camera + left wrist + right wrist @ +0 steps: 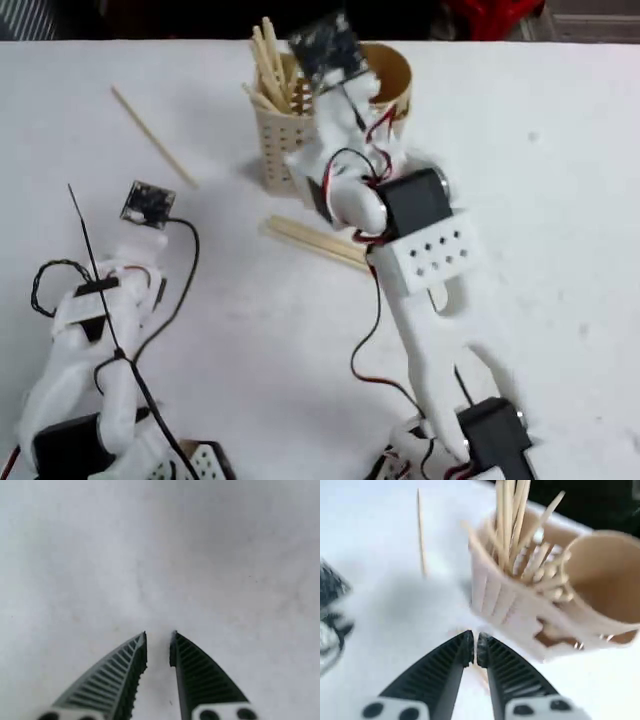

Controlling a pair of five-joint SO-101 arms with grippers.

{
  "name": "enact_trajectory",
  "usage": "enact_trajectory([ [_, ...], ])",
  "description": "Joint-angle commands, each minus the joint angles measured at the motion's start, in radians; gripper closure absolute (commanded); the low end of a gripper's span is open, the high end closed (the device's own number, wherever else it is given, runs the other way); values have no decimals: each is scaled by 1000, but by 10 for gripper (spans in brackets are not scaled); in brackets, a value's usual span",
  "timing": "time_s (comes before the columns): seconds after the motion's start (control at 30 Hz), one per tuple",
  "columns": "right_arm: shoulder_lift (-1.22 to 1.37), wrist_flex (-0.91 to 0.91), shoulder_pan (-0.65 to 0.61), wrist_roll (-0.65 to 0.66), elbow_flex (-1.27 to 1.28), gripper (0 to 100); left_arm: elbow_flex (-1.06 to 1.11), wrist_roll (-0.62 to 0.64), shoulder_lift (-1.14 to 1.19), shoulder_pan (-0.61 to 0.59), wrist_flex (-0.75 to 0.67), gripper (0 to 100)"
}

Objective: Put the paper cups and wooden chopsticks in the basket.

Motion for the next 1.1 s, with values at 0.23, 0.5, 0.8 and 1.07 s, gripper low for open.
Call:
enact_trajectory([
  [0.23,8,-174,-77,405,508,970,2,-11,-31,16,-15,902],
  [0.5,133,-522,-41,425,749,857,2,-11,-31,16,-15,902],
  [0.8,292,-704,54,433,753,844,2,-11,-31,16,-15,902],
  [1.07,320,-625,-31,434,764,844,2,-11,-31,16,-15,902],
])
